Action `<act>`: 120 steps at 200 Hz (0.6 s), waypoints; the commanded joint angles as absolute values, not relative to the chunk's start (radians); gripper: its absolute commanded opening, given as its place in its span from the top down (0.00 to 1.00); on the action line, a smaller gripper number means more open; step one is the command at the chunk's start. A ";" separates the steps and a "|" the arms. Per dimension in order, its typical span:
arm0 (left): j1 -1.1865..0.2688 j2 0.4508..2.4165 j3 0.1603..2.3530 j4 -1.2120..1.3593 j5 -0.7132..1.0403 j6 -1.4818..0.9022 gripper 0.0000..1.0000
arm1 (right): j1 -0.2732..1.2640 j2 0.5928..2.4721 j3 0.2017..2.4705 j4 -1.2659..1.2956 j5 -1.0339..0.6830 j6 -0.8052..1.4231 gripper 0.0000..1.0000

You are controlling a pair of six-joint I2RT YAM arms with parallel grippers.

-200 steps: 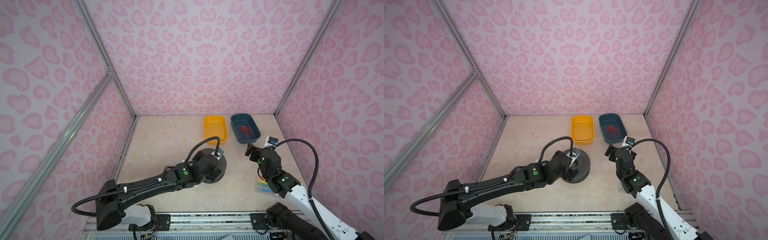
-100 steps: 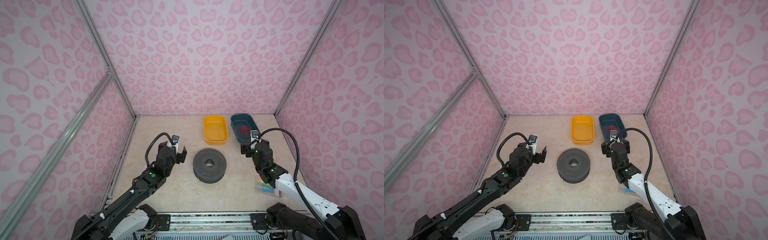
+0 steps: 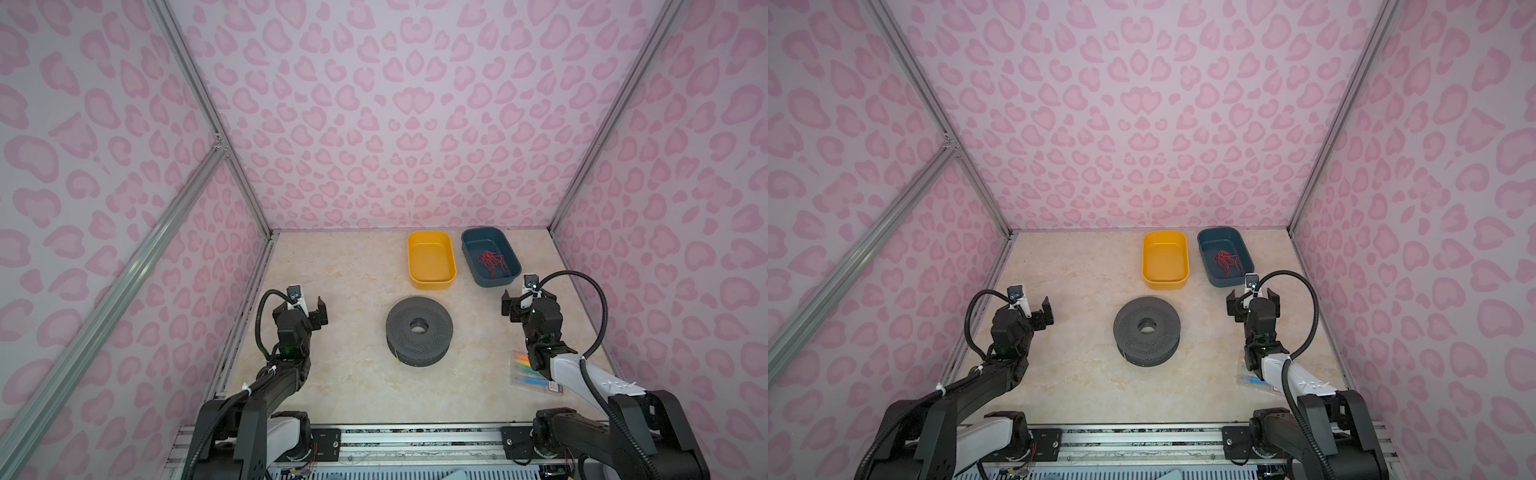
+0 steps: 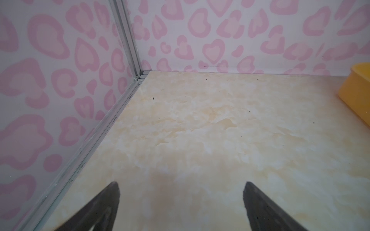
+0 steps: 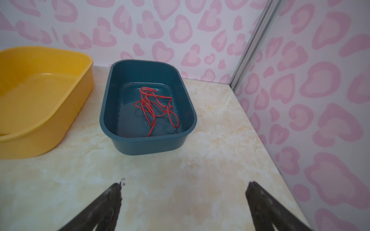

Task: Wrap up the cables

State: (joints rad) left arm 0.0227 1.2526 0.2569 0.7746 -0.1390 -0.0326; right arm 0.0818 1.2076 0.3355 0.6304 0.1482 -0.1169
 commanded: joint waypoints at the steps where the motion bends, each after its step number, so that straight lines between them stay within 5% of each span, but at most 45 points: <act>1: 0.078 1.389 0.275 1.000 -0.014 -0.111 0.02 | 0.076 1.232 0.356 0.681 0.100 -0.148 0.02; 48: 0.067 1.468 0.310 1.006 0.017 -0.080 0.02 | 0.065 1.255 0.238 0.908 0.081 -0.035 0.02; 99: 0.063 1.470 0.319 0.992 0.020 -0.072 0.02 | 0.084 1.615 0.153 1.448 0.221 -0.035 0.00; 120: 0.059 1.473 0.325 0.985 0.011 -0.070 0.02 | 0.084 1.518 0.285 1.060 0.309 0.028 0.00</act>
State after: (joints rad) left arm 0.0631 1.4662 0.3107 0.9451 0.0124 -0.0772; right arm 0.0868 1.5688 0.1699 1.1507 0.1875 -0.0391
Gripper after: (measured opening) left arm 0.977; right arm 0.999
